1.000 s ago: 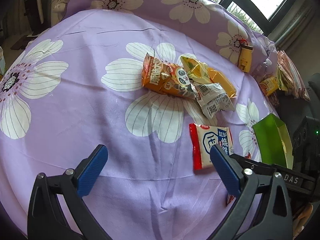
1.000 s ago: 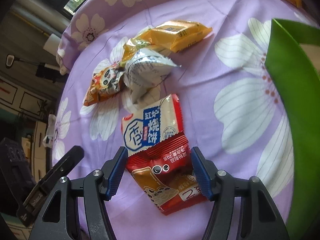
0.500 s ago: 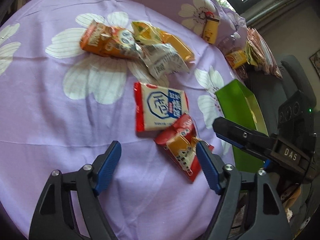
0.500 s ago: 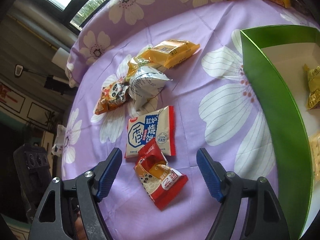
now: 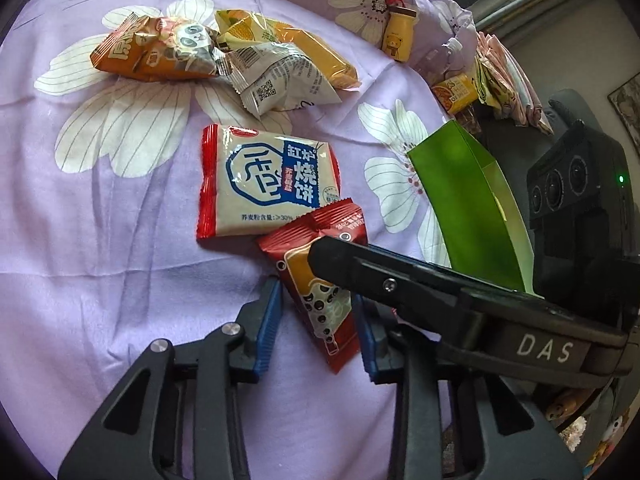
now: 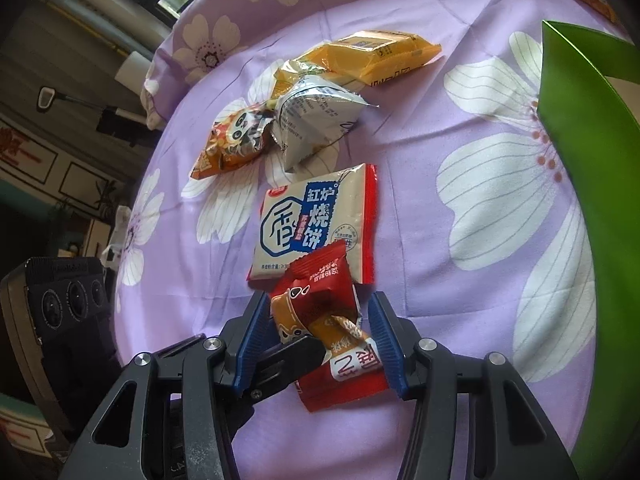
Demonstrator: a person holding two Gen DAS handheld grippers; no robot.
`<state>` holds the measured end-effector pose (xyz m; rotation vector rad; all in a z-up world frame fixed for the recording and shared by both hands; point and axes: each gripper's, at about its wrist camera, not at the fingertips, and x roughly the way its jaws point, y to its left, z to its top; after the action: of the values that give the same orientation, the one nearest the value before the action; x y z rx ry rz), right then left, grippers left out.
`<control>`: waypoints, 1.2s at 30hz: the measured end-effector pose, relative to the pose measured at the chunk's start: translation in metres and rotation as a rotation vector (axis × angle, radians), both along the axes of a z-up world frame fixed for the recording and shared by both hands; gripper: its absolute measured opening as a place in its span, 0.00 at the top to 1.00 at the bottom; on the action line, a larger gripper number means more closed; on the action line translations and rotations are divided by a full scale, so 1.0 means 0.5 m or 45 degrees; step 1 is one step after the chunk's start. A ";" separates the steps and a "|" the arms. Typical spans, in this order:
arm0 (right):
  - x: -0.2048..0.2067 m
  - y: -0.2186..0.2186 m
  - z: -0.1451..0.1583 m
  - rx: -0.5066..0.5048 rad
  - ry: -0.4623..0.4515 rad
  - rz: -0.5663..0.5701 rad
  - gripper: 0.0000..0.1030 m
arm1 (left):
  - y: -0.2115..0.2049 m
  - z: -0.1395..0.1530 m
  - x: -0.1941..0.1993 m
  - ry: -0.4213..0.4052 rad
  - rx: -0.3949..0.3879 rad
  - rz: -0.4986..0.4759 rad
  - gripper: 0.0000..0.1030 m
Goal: Organize snacks
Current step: 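Close the right gripper on the red biscuit packet and lift it, then carry the red biscuit packet with the right gripper over the green box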
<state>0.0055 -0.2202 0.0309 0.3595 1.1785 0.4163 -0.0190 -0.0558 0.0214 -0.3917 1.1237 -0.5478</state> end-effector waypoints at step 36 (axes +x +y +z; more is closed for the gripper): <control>-0.090 0.002 0.181 0.007 -0.389 -0.028 0.50 | -0.039 0.158 -0.059 -0.368 0.084 0.012 0.70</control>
<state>-0.0394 -0.2194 0.1215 0.3010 0.8751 0.4385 -0.0484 -0.0755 0.1004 -0.2505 0.8585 -0.5387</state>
